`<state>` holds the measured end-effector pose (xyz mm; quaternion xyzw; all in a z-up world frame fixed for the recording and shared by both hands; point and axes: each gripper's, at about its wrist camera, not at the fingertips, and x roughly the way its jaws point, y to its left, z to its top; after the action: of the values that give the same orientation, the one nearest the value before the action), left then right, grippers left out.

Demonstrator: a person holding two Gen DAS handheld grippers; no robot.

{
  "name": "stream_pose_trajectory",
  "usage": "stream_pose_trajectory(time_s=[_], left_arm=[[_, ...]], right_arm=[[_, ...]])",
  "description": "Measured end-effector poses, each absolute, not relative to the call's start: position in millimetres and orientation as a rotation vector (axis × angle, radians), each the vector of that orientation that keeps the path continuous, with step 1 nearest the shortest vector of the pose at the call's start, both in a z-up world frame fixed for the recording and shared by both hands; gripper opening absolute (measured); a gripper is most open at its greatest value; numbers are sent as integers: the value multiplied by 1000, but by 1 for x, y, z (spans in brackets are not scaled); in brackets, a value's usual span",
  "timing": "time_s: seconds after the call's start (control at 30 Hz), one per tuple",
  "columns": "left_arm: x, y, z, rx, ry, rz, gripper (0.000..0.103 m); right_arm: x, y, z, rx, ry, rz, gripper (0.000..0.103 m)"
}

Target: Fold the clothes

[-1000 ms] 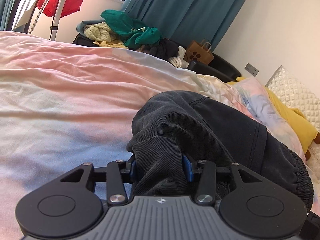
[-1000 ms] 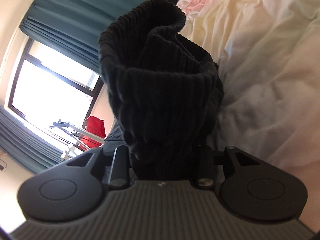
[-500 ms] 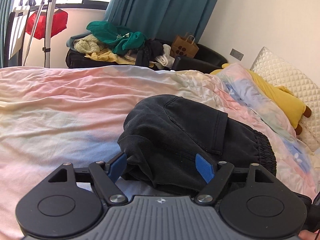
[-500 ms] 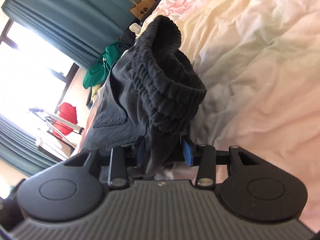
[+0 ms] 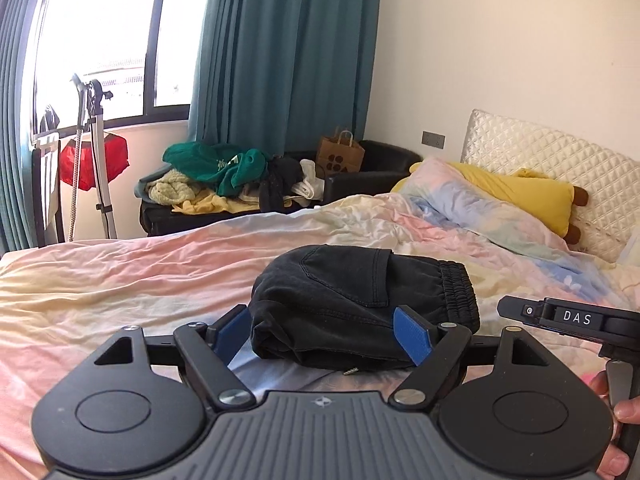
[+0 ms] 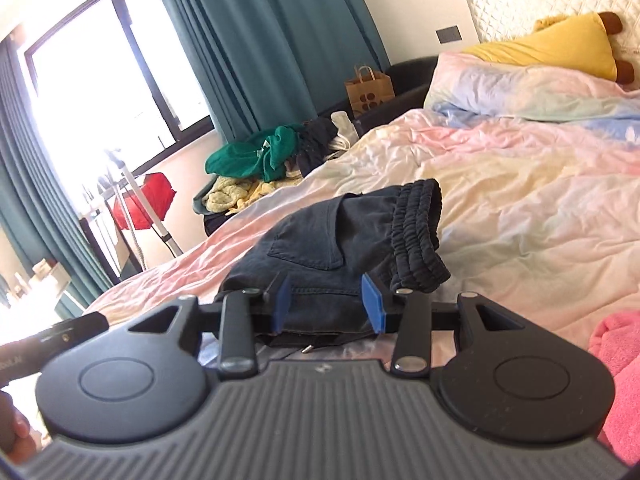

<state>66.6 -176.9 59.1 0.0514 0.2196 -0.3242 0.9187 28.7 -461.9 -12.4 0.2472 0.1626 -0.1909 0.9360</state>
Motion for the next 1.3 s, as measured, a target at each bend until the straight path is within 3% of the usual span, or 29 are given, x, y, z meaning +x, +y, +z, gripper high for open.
stream_pose_trajectory(time_s=[0.23, 0.9, 1.0, 1.03, 1.07, 1.13, 1.2, 1.3], left_arm=[[15, -147, 68, 130, 379, -641, 80], [24, -92, 25, 90, 415, -539, 82], [24, -93, 23, 103, 409, -540, 90], [23, -94, 23, 112, 399, -538, 97], [22, -94, 22, 116, 387, -538, 103], [18, -97, 21, 135, 360, -532, 103], [17, -100, 20, 156, 360, -533, 103], [15, -103, 18, 177, 365, -531, 103]], right_arm=[[-6, -415, 13, 367, 278, -397, 43], [8, -392, -53, 279, 311, -457, 43], [10, -389, -55, 273, 308, -454, 43], [10, -388, -56, 270, 307, -454, 44], [11, -387, -56, 268, 305, -453, 51], [12, -385, -58, 264, 303, -451, 62], [14, -383, -59, 260, 301, -449, 83], [14, -380, -59, 247, 295, -451, 93]])
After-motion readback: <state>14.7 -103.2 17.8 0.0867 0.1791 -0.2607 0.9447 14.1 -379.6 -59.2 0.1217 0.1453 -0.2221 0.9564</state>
